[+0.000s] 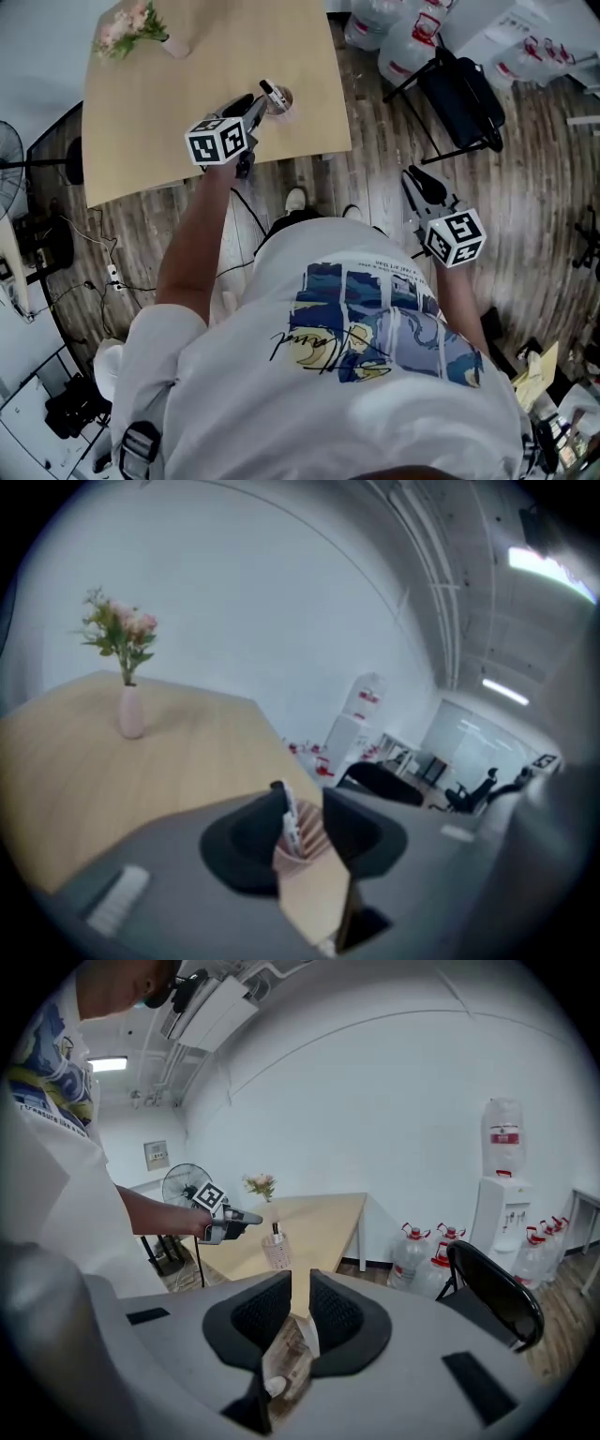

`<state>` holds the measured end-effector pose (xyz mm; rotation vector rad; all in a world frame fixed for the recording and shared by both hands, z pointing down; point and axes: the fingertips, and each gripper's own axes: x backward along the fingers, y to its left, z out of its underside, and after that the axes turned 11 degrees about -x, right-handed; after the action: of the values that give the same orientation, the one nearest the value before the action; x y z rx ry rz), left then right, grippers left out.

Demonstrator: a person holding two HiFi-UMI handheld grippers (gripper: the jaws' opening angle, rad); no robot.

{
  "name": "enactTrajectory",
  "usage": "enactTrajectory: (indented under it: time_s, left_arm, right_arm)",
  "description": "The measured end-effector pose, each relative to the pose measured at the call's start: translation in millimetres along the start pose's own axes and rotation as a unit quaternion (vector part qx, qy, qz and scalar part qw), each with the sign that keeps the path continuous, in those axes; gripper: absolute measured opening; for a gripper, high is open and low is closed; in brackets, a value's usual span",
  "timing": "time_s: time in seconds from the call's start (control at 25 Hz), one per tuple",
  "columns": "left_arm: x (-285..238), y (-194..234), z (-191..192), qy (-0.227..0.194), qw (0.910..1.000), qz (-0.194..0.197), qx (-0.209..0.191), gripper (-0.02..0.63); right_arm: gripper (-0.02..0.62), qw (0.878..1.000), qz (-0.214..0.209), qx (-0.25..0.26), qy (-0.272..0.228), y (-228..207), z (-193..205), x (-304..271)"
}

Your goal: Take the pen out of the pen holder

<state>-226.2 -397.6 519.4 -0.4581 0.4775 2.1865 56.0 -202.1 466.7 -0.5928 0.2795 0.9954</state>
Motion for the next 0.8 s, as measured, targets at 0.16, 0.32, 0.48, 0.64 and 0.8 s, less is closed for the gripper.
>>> enactTrajectory:
  time_s: [0.16,0.32,0.48,0.64,0.8]
  left_arm:
    - [-20,22,2,0.008,0.9997,0.019,0.014,0.146]
    - [-38,29,3,0.015,0.9987,0.045,0.020,0.146]
    - [-52,34,4,0.025,0.9976,0.064,0.011,0.140]
    - [-58,31,5,0.029,0.9958,0.087,0.006,0.110]
    - [-56,22,4,0.027,0.9946,0.100,-0.007,0.078]
  right_arm:
    - [0.052,1.000,0.027,-0.011,-0.009,7,-7,-7]
    - [0.052,0.998,0.051,-0.027,-0.017,11,-8,-11]
    - [0.049,0.997,0.071,-0.039,-0.021,15,-5,-12]
    - [0.048,0.995,0.088,-0.052,-0.023,14,0,-8]
    - [0.048,0.993,0.101,-0.062,-0.023,11,4,-1]
